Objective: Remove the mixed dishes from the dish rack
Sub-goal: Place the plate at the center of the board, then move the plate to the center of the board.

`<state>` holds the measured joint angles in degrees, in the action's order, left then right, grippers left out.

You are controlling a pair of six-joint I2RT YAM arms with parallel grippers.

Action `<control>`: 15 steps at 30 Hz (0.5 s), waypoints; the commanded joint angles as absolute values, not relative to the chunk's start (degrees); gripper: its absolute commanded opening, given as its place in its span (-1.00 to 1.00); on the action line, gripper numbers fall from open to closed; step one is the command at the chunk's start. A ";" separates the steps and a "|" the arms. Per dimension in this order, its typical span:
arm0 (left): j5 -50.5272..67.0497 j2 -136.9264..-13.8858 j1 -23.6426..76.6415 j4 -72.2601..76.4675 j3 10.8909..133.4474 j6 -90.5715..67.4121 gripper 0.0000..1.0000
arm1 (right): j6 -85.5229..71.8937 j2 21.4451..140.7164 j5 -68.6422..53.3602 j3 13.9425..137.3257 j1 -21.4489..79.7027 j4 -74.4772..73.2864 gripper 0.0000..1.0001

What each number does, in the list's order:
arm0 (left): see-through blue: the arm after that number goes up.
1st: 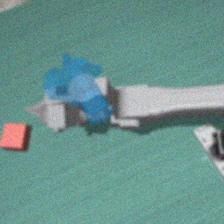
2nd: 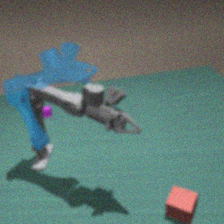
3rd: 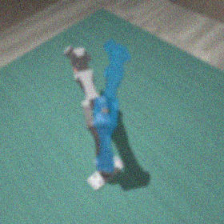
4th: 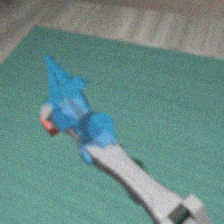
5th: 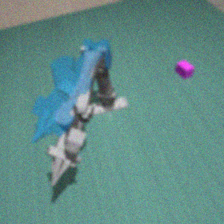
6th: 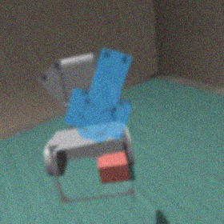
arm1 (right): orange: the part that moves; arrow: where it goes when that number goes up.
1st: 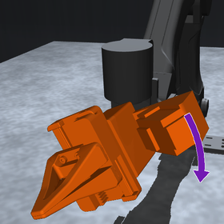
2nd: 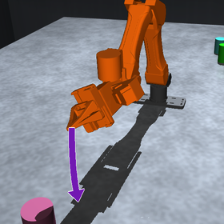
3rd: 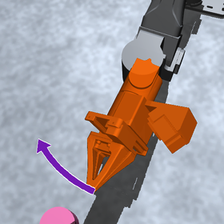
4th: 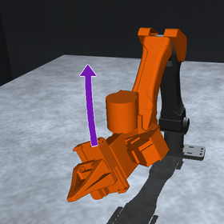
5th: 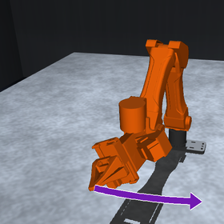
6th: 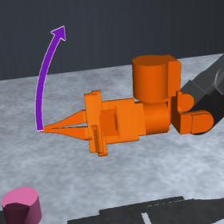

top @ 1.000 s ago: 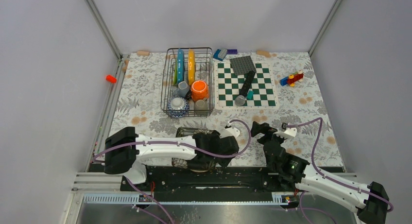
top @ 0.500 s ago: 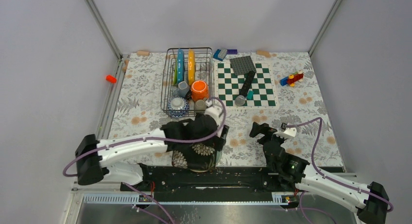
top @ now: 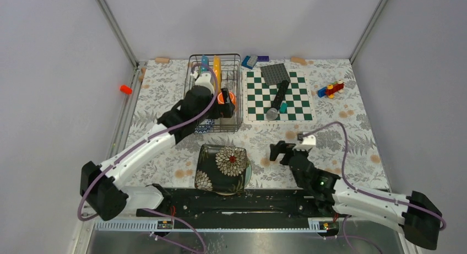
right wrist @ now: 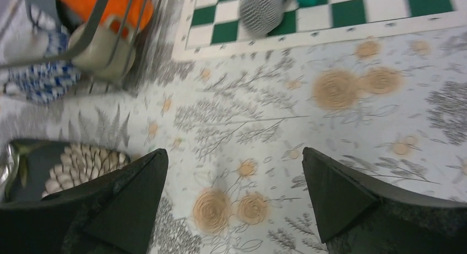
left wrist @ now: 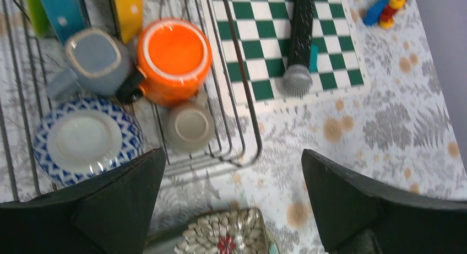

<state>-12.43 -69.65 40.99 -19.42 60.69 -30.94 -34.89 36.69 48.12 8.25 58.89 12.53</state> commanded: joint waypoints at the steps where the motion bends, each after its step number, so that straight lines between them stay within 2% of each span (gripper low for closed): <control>1: -4.57 -75.45 33.72 -15.45 68.88 -27.58 0.97 | -28.38 48.70 33.33 16.89 59.25 16.82 0.97; 5: 1.21 -79.55 30.06 -14.92 71.83 -25.97 0.98 | -28.66 62.53 22.13 27.08 59.24 10.85 0.97; 9: 2.25 -80.83 29.06 -14.64 71.95 -25.14 0.98 | -29.49 74.09 16.58 34.62 59.24 6.56 0.97; 15: 3.60 -80.37 28.11 -12.47 68.96 -24.60 0.97 | -32.27 81.70 11.75 38.24 59.24 6.82 0.97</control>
<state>0.82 -81.21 28.99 -16.69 69.36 -25.98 -30.89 79.22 16.78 35.55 58.94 9.30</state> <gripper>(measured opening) 0.985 0.988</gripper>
